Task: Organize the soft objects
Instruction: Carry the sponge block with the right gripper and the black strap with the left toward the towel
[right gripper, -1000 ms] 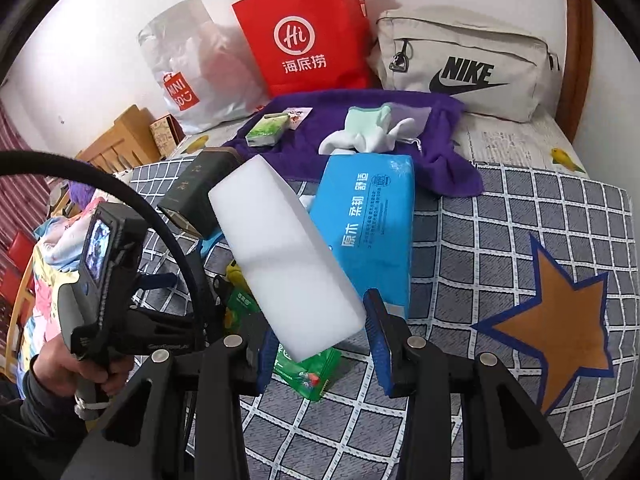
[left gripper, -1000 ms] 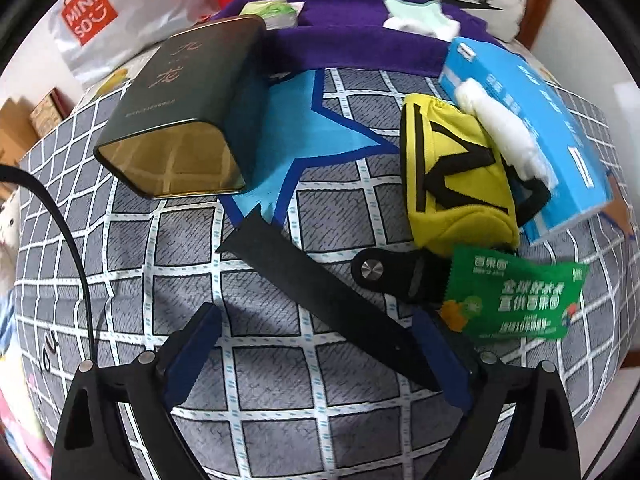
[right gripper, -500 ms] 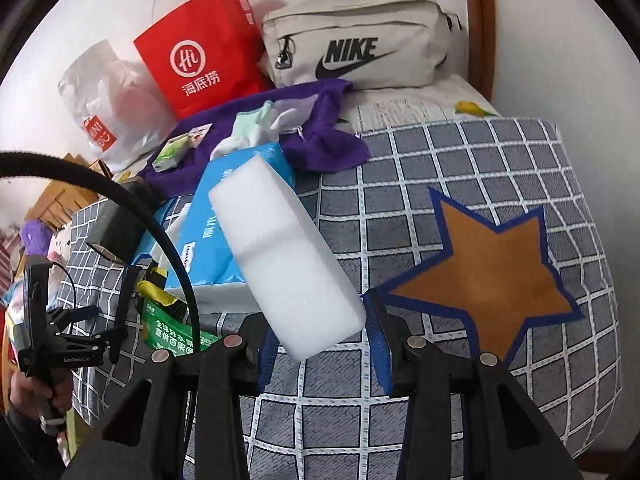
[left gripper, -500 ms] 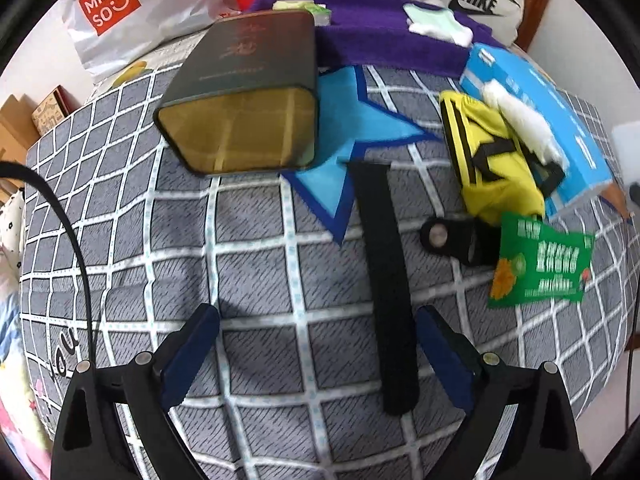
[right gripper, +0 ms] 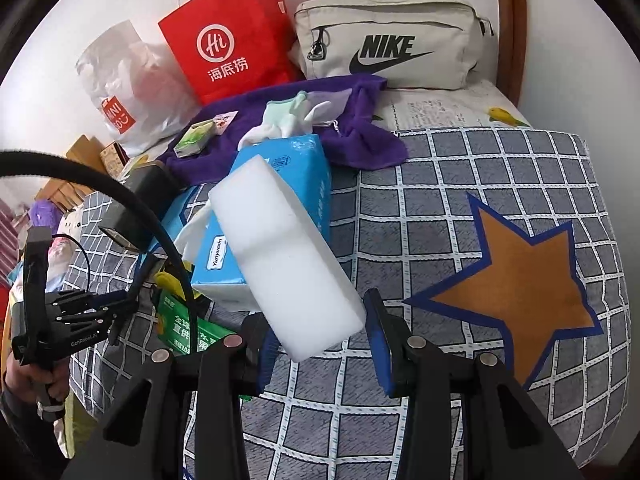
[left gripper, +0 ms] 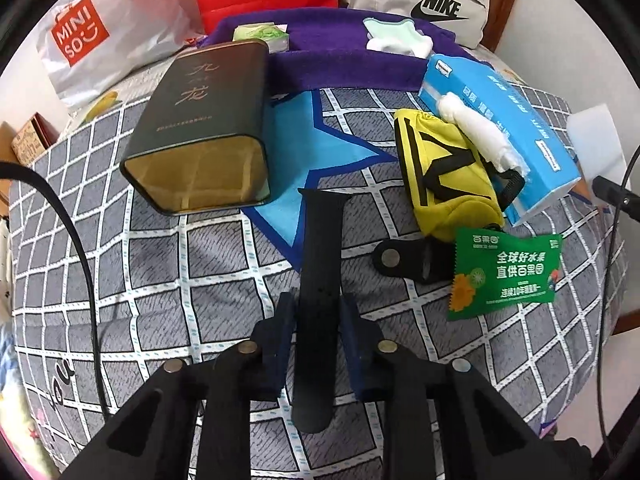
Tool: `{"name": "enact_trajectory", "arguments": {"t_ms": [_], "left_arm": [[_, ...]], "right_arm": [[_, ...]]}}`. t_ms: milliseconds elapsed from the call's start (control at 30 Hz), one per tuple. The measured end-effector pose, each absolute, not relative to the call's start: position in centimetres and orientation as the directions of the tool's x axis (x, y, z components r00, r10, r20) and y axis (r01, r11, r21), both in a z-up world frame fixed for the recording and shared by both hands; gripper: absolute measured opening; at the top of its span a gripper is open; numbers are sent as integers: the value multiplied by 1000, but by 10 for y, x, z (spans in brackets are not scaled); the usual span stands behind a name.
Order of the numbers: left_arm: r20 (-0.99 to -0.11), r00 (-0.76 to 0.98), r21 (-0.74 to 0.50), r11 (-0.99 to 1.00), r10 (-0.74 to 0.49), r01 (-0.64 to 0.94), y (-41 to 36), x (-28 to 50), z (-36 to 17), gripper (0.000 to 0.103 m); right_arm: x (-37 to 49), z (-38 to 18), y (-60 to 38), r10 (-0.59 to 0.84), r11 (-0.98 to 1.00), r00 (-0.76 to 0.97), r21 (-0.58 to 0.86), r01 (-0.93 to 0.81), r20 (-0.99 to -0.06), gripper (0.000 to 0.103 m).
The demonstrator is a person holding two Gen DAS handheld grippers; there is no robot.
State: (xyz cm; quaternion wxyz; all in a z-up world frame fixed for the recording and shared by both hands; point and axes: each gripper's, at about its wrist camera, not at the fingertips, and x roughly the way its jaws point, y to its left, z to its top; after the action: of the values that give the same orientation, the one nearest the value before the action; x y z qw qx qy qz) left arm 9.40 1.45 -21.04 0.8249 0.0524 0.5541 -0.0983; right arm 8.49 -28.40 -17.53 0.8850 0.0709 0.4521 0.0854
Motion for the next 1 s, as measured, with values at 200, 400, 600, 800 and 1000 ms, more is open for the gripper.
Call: {"name": "enact_trajectory", "arguments": {"t_ms": [200,400,600,800,1000], "left_arm": [[-918,387,3,971,-92,239,9,97,-219,26],[-923,361,-42,967,-133,250,16,102,-215,20],[-919,354,-85,963,-175,254,21,100,-204,20],[-908,374,-84,959,-186,272,21,97,-187,20],[-902,374,-109,951,-217,290,18,103,-177,20]], "right_arm": [[88,-177,-283,218,975,570,207,-84,-792,40],[87,-173,-283,216,975,579,204,-86,-787,40],[86,-164,-282,217,975,593,199,-96,-776,40],[89,-158,-280,227,973,594,207,-103,-772,40],[95,-153,-273,232,973,593,195,-126,-771,40]]}}
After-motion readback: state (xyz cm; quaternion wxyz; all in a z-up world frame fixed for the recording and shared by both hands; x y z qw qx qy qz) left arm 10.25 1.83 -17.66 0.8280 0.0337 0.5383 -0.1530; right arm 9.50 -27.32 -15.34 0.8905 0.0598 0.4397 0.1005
